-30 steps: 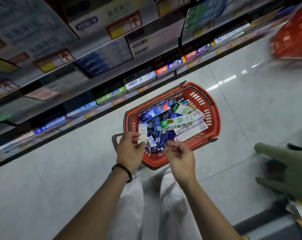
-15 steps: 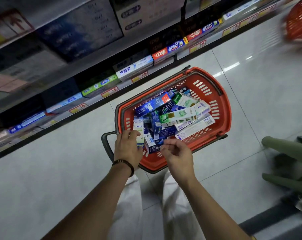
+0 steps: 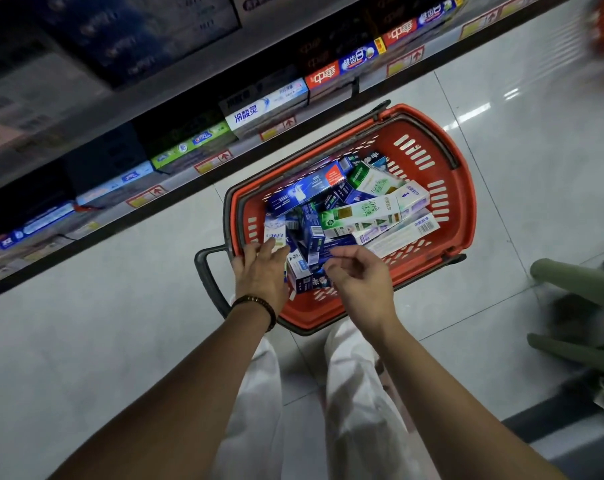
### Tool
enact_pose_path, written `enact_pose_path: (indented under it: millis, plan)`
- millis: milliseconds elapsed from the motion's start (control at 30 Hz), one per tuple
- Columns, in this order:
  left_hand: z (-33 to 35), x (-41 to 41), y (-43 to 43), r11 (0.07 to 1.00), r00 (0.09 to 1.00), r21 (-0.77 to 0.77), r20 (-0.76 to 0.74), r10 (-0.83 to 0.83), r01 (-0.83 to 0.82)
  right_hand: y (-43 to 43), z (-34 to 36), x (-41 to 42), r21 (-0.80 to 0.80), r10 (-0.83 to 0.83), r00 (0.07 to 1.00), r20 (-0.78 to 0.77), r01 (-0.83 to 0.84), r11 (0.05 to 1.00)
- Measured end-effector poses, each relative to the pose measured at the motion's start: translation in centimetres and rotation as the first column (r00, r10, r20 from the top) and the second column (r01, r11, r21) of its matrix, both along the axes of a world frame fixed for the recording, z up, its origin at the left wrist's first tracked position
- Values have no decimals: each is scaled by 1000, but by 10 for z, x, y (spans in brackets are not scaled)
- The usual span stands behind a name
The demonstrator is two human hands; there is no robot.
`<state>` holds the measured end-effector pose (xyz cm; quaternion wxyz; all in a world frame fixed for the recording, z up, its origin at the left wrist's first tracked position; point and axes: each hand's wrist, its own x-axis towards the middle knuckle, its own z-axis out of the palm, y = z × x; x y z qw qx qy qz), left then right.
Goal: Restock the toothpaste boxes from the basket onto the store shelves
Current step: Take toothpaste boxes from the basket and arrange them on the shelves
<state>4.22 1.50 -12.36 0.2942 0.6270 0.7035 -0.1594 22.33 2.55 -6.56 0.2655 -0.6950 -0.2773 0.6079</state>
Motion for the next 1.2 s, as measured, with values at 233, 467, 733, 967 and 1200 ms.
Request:
enact_pose_path:
  millis: [233,467,733,967,1200]
  plan:
    - [-10,-5,-3,1000,1000,6,-3,-8,8,9,-5,-6,-9,10,1000,2,-10,1000]
    - [-12,-11,-15,993,994,33,-26,-109,109,11,-5,-7,-40,-10,1000,-8,10,999]
    - [4,-20,-28,994,996,62,-13,-93,93,8,4,0,-62,-12,999,-34,10,998]
    - [30,-14,-45,997,999,72,20,-29,28,12,22,0,-73,10,999,-33,-12,997]
    - [55,-11,-43,991,995,119,79,53,-62,11,50,-1,-48,39,999,-27,-40,998]
